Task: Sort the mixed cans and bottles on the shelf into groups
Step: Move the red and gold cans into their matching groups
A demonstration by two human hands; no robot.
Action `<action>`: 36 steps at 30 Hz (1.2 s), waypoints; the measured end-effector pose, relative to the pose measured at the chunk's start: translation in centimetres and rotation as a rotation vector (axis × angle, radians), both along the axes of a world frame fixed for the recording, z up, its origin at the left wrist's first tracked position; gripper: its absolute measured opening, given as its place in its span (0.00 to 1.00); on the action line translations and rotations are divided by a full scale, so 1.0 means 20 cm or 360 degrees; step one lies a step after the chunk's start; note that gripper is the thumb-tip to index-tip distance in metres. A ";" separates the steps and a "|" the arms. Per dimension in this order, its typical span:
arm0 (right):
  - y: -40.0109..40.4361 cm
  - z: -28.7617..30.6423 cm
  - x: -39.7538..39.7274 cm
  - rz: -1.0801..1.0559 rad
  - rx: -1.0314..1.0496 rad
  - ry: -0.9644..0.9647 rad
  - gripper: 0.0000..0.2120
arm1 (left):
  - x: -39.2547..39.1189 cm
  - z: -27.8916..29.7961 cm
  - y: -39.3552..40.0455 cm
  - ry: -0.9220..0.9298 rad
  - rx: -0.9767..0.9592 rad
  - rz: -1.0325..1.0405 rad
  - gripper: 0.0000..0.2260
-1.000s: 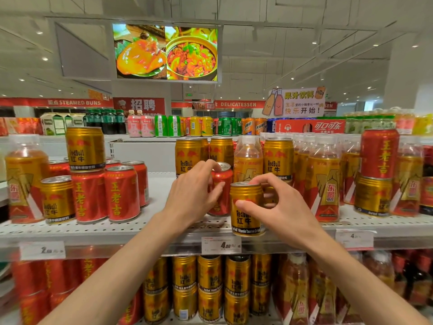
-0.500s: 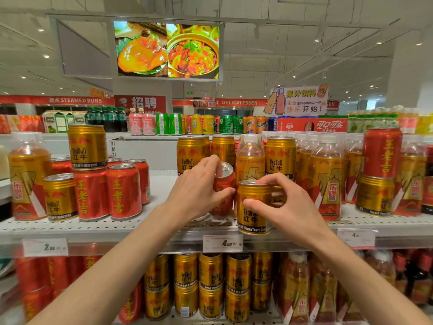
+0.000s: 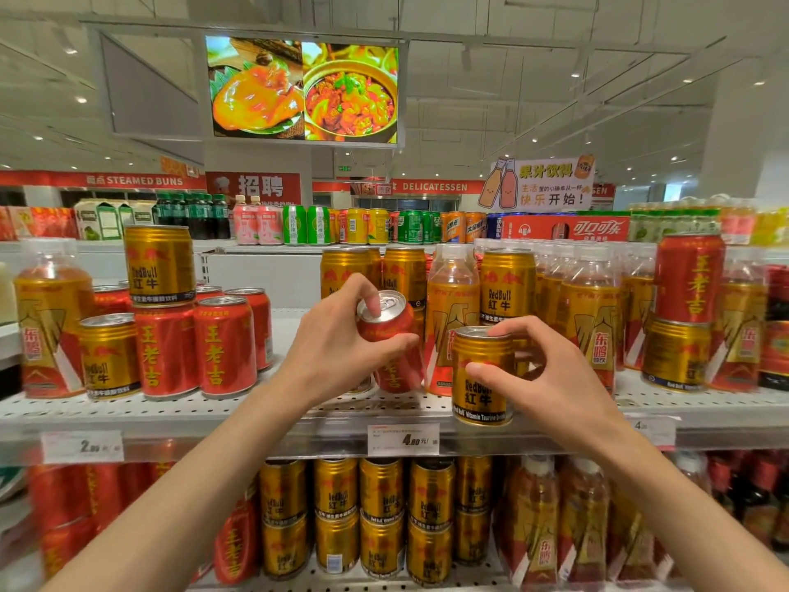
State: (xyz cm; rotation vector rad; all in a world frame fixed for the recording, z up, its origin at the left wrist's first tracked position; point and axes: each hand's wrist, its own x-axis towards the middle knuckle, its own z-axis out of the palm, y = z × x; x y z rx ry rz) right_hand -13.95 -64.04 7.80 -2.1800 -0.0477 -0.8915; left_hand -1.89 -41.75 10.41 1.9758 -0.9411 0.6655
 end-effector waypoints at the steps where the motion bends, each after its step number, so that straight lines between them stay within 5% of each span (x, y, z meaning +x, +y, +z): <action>1: 0.00 0.00 0.00 -0.0003 -0.0003 -0.0006 0.19 | -0.01 0.01 0.03 0.0083 -0.0046 -0.0040 0.20; 8: 0.10 0.01 0.06 0.0024 -0.0140 -0.0093 0.21 | -0.07 0.10 0.30 0.0351 -0.0091 -0.0130 0.20; 14: 0.30 -0.01 0.26 -0.0087 -0.0480 -0.0319 0.22 | -0.08 0.09 0.46 0.0331 -0.0107 -0.0071 0.21; 23: 0.36 -0.03 0.43 -0.0410 -0.0956 -0.0244 0.24 | -0.05 0.04 0.52 0.0351 -0.0172 0.0070 0.19; 33: 0.33 -0.06 0.28 0.0085 -0.0447 -0.0240 0.17 | -0.07 -0.03 0.47 0.0482 -0.0357 0.0062 0.20; 36: 0.38 -0.11 0.20 0.0303 -0.0408 -0.0036 0.25 | -0.09 -0.05 0.42 0.0570 -0.0445 -0.0001 0.24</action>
